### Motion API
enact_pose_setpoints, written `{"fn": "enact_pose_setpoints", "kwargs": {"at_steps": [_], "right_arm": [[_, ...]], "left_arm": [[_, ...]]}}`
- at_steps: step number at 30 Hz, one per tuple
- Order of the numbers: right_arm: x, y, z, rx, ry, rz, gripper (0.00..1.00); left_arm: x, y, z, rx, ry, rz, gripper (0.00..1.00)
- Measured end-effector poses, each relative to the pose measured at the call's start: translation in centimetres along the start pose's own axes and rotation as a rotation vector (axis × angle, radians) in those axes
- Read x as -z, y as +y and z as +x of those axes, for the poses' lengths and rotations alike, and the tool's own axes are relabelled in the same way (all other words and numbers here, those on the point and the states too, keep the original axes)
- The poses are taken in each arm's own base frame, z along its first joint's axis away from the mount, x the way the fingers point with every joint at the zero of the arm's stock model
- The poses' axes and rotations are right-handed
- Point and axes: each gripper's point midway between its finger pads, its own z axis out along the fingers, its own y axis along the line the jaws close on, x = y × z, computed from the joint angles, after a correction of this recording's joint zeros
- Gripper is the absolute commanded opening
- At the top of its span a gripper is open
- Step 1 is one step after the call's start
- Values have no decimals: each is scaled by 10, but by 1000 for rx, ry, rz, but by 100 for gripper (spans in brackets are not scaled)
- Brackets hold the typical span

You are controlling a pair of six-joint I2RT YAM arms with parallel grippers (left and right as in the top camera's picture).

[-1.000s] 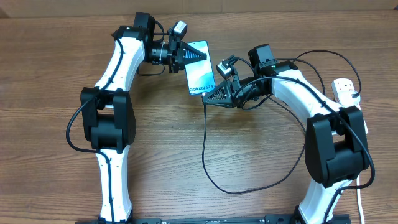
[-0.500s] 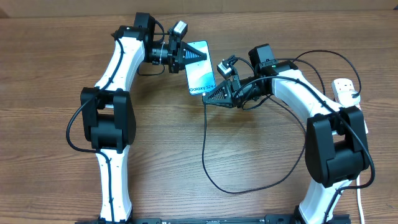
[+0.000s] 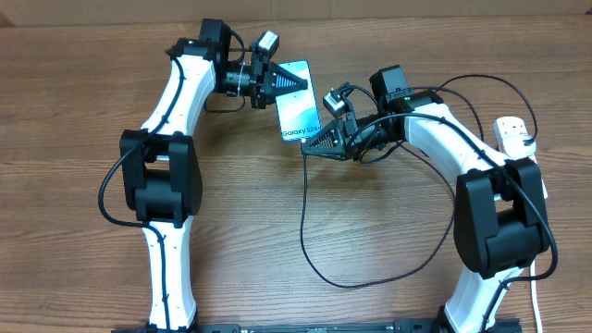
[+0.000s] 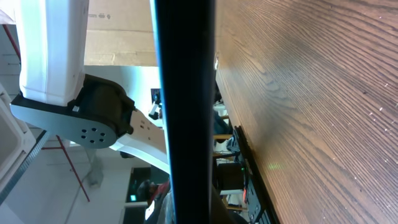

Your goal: Plug charger to phone and switch on socket

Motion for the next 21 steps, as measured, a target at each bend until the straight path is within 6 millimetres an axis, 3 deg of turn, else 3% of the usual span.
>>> {"fn": "enact_pose_setpoints", "kwargs": {"at_steps": [21], "right_arm": [[0,-5,-1,2,-5,28,4]], "left_arm": [[0,4,1,7,-2,-21,4]]}}
